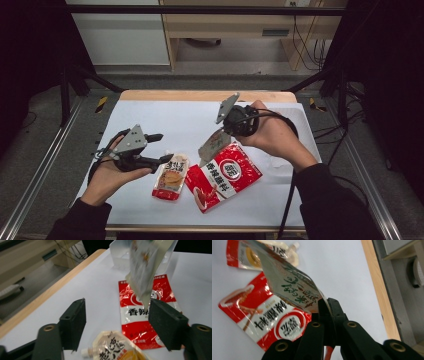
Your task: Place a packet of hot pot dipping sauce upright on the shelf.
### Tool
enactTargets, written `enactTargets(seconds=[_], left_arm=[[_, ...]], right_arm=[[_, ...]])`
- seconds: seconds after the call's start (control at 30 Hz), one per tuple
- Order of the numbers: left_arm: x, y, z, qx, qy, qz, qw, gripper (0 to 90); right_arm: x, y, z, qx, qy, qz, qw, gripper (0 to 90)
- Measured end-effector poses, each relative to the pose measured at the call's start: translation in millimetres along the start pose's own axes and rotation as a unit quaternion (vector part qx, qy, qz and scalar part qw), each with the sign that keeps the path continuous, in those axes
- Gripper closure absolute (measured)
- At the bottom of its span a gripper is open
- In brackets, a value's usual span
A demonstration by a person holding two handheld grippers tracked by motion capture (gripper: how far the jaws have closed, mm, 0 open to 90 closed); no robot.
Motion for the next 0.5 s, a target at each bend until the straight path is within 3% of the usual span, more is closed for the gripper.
enactTargets(seconds=[0.1,0.13,0.17,0.2,0.23,0.27,0.3,0.33,0.43,0.47,0.5], left_arm=[[-8.6,-6.8,21.4,-0.022,-0.006,-0.021,0.9995,24.3],[-8.6,-6.8,21.4,-0.022,-0.006,-0.021,0.9995,21.9],[-14.6,-10.8,36.1,-0.031,-0.015,-0.035,0.9988,20.6],[-14.6,-10.8,36.1,-0.031,-0.015,-0.035,0.9988,20.0],[-20.7,-14.4,51.2,-0.045,-0.024,-0.049,0.9975,18.6],[-20.7,-14.4,51.2,-0.045,-0.024,-0.049,0.9975,17.1],[-27.2,-17.8,66.3,-0.058,-0.033,-0.066,0.9956,15.9],[-27.2,-17.8,66.3,-0.058,-0.033,-0.066,0.9956,14.6],[-40.7,-25.2,92.4,-0.079,-0.042,-0.099,0.9911,11.2],[-40.7,-25.2,92.4,-0.079,-0.042,-0.099,0.9911,10.0],[-46.7,-28.9,102.8,-0.085,-0.046,-0.11,0.9892,9.0]], right_arm=[[-14.7,6.4,11.0,0.007,-0.014,0.015,0.9998,90.0],[-14.7,6.4,11.0,0.007,-0.014,0.015,0.9998,90.0],[-25.2,10.1,18.6,0.014,-0.021,0.024,0.9994,90.0],[-30.3,11.2,22.0,0.022,-0.024,0.03,0.999,90.0],[-35.5,12.7,25.6,0.025,-0.027,0.034,0.9987,90.0],[-40.6,14.0,29.0,0.027,-0.031,0.039,0.9984,90.0],[-44.5,14.7,31.6,0.031,-0.033,0.042,0.9981,90.0],[-50.5,16.4,35.9,0.034,-0.037,0.046,0.9977,90.0],[-63.6,18.6,46.1,0.045,-0.046,0.057,0.9963,90.0],[-63.6,18.6,46.1,0.045,-0.046,0.057,0.9963,90.0],[-71.7,19.5,53.7,0.053,-0.053,0.064,0.9951,90.0]])
Point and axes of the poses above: each handheld gripper's, and its own axes: x roughly forward along the jaws, z roughly out of its underside, y roughly to its right, the point moved 4 cm from there along x, roughly forward along the jaws, and after that the axes turned 13 degrees about y, right-handed, at the moved point
